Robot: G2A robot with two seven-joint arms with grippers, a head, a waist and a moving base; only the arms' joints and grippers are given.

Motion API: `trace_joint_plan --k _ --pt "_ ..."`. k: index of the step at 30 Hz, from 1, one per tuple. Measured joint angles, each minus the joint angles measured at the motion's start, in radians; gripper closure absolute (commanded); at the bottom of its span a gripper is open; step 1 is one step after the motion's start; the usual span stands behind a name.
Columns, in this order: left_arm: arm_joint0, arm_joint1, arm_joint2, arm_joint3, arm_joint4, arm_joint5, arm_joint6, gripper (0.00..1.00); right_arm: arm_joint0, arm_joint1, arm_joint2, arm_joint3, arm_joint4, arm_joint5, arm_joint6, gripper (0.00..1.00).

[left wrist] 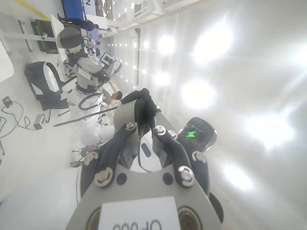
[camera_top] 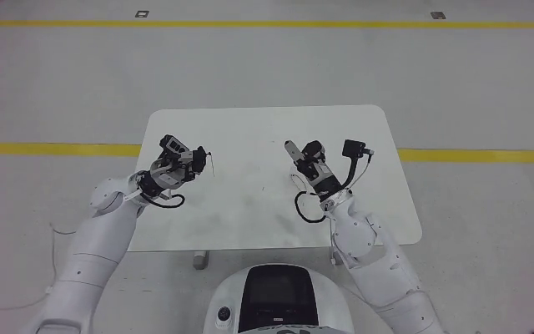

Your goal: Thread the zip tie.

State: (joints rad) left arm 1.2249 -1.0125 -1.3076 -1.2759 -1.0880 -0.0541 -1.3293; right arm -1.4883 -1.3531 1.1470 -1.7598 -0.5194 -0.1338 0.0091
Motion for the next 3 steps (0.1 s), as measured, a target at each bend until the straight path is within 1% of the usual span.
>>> trace_joint_plan --k 3 --pt "0.000 0.000 0.000 0.000 0.000 0.000 0.000 1.00 0.000 0.000 0.000 0.000 0.000 0.000 0.000 0.00"
